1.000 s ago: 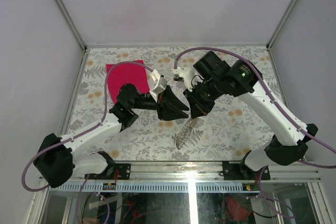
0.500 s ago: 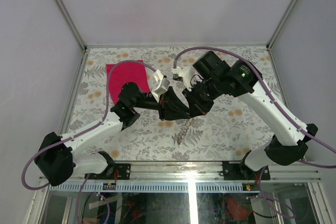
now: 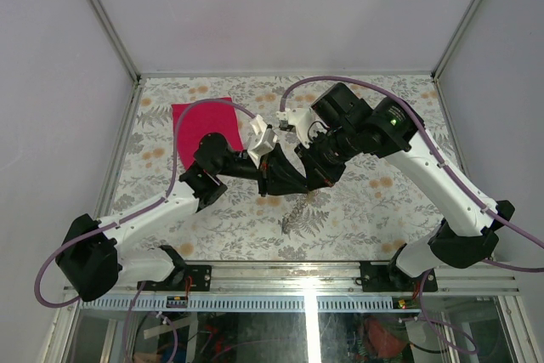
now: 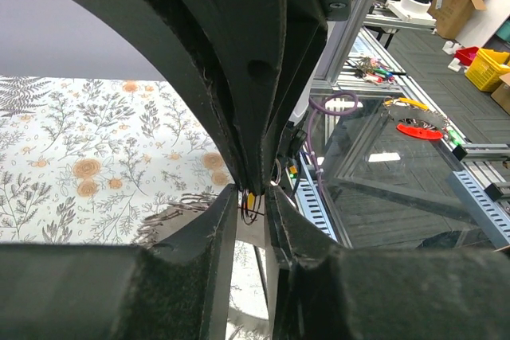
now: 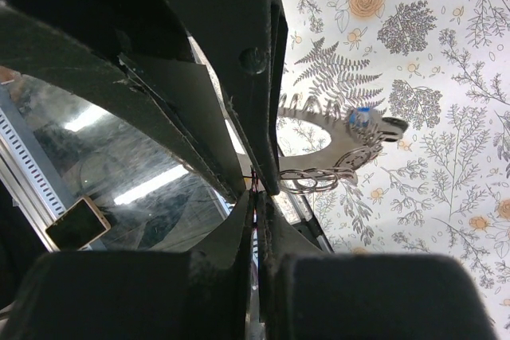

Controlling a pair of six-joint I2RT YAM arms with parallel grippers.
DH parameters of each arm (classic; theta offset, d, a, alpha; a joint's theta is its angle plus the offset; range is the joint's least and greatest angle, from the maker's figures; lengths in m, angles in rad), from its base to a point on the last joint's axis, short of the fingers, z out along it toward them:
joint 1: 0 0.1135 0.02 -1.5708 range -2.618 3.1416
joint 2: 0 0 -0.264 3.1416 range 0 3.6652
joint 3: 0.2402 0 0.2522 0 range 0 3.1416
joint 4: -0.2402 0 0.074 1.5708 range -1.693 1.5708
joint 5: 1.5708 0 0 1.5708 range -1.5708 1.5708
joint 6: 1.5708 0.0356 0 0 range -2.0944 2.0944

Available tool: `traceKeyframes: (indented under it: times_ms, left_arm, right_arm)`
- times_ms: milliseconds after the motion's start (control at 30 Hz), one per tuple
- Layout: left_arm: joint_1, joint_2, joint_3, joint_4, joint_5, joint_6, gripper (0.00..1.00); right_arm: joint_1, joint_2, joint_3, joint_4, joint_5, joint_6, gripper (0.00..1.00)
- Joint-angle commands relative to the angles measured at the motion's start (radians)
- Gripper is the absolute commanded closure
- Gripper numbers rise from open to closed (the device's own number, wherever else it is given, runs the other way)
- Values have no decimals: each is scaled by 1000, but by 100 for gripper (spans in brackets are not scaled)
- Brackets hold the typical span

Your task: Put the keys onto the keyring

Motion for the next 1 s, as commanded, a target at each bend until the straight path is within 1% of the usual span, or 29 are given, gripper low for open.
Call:
traceKeyframes:
  times_ms: [0, 167, 233, 267, 433, 467, 500, 533, 667, 833, 967]
  left_arm:
    - [-5, -12, 30, 3, 1, 31, 84]
    - [-5, -16, 31, -10, -2, 40, 91]
    - [-5, -16, 31, -13, -3, 43, 98]
    - [-5, -16, 32, -15, -5, 43, 99]
    - [-5, -15, 31, -15, -8, 43, 100]
    - [-5, -15, 32, -14, -9, 43, 95]
    - [-6, -15, 32, -14, -9, 43, 86]
    - [-6, -14, 32, -15, -9, 44, 83]
    - [-5, -16, 33, -14, -10, 43, 78]
    - [-5, -21, 30, -13, -17, 42, 67]
    - [-5, -27, 27, -11, -29, 43, 67]
  right_arm:
    - [11, -39, 40, 7, -2, 2, 100]
    - [11, -46, 38, 8, 5, 0, 100]
    - [11, -49, 36, 7, 6, 1, 100]
    - [10, -50, 36, 6, 8, 1, 100]
    - [11, -60, 37, 12, 13, -4, 100]
    - [11, -62, 36, 14, 13, -5, 100]
    - [10, -64, 36, 13, 12, -6, 100]
    - [11, -65, 36, 15, 10, -7, 100]
    - [11, -67, 27, 14, 0, -8, 100]
    - [11, -71, 15, 12, 2, -14, 100]
    - [11, -75, 14, 10, 6, -16, 100]
